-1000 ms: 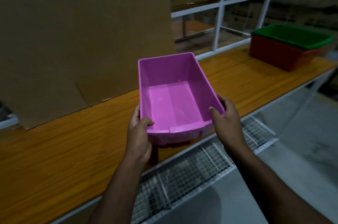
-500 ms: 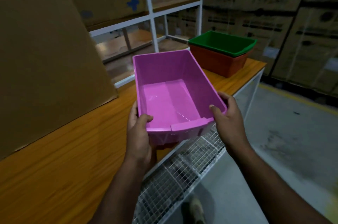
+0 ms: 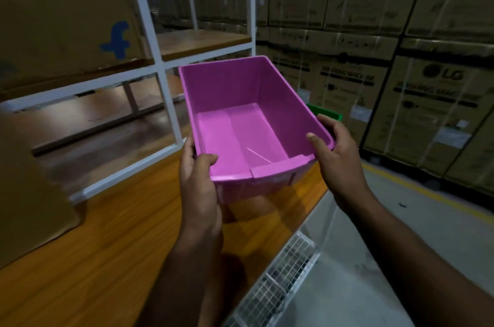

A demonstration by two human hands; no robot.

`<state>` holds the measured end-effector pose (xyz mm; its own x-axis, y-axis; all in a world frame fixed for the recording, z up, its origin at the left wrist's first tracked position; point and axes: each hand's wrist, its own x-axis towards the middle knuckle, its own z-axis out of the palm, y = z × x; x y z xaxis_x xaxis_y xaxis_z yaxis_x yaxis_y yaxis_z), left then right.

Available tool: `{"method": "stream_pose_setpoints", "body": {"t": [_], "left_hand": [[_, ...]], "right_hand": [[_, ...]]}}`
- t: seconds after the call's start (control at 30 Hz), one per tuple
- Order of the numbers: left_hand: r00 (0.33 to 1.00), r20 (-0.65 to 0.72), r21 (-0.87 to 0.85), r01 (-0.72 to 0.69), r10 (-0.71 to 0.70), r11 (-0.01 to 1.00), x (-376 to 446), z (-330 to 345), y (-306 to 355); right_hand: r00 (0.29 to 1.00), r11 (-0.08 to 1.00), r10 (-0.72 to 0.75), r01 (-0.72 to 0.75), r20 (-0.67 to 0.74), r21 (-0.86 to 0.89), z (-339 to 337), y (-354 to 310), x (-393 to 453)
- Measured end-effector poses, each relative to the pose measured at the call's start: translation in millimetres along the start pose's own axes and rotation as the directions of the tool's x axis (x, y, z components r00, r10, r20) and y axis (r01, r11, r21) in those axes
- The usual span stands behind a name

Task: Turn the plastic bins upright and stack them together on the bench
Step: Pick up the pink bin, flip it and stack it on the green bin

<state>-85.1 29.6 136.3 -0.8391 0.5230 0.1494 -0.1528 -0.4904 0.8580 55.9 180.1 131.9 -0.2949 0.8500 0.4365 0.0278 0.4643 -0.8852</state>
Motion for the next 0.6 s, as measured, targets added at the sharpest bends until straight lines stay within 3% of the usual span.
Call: {"method": "stream_pose_setpoints", "body": {"t": [0.33,0.5,0.6], "left_hand": [[0.998,-0.026,0.029,-0.056,0.057,0.998,66,112,-52],[0.987,-0.085,0.062,-0.129,0.134,0.990,87,173,-89],[0.976,-0.160,0.024,-0.148,0.150,0.989,100,207,-113]], "right_hand": [[0.995,0.981,0.034,-0.015,-0.098,0.192,-23,56,132],[0.999,0.963,0.025,-0.014,-0.036,0.268,-37,94,206],[0.997,0.965,0.010,-0.029,0.072,0.260,-47,115,246]]}}
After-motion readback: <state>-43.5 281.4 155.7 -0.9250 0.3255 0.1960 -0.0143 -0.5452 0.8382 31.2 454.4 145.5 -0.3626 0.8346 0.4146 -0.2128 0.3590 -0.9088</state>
